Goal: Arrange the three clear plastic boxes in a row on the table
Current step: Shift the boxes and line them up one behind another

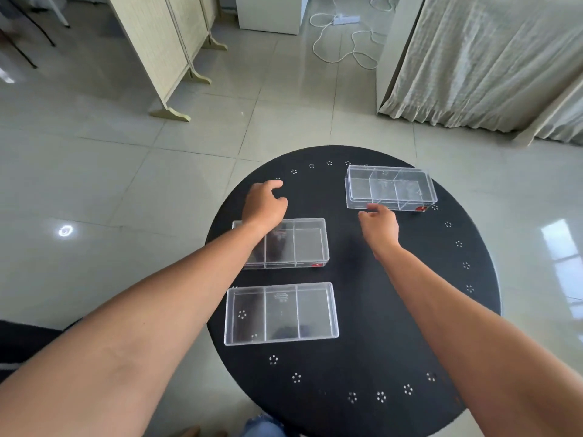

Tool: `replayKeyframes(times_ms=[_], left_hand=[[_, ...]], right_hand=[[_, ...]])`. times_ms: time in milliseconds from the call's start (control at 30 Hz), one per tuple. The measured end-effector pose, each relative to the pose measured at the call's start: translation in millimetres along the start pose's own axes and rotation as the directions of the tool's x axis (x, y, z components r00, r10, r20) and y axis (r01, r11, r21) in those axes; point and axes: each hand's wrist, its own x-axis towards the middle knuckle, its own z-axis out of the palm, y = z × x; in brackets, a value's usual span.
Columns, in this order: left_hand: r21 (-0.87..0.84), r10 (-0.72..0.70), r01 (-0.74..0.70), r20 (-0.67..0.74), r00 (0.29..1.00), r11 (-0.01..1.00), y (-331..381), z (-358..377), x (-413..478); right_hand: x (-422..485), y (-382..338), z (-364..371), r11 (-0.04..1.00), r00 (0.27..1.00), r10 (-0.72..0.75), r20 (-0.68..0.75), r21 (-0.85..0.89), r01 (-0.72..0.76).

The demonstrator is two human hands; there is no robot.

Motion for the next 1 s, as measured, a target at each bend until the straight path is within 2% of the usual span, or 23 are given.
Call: replayKeyframes(times_ms=[133,300,367,467,567,800,1000], left_hand=[[-0.019,0.003,0.000,0.129,0.992,1.000,39.1,32.2,18.9],[-0.123,-0.095,0.135,0.290,0.952,0.983,71.3,76.3,47.7],[-0.151,-0.143,0.205,0.341,0.929,0.967,82.3,92.4,59.1],[-0.159,-0.199,0.281,0.401,0.894,0.946,93.7,115.1,69.7],[-0.171,-0.222,0.310,0.397,0.890,0.935,99.6,134.0,75.4],[-0.260,-0.164,0.251,0.314,0.935,0.932,93.8,145.5,75.9],[-0.257,-0.200,0.267,0.258,0.945,0.929,69.0,117.0,81.8]], right_hand=[[39.4,-0.9,-33.8,0.997,0.990,-0.028,-0.141,-0.072,0.018],[83.3,2.3,-70.2,0.984,0.955,0.003,-0.296,-0.167,-0.054],[101.3,6.1,-79.2,0.981,0.957,0.048,-0.286,-0.168,-0.099],[122.2,13.7,-87.1,0.983,0.973,0.132,-0.189,-0.104,-0.154],[133.3,18.6,-89.4,0.987,0.979,0.162,-0.128,0.004,-0.163],[135.1,21.0,-78.3,0.984,0.982,0.139,-0.130,0.126,-0.122],[117.5,5.5,-51.0,0.992,0.993,0.087,-0.084,0.100,-0.079]])
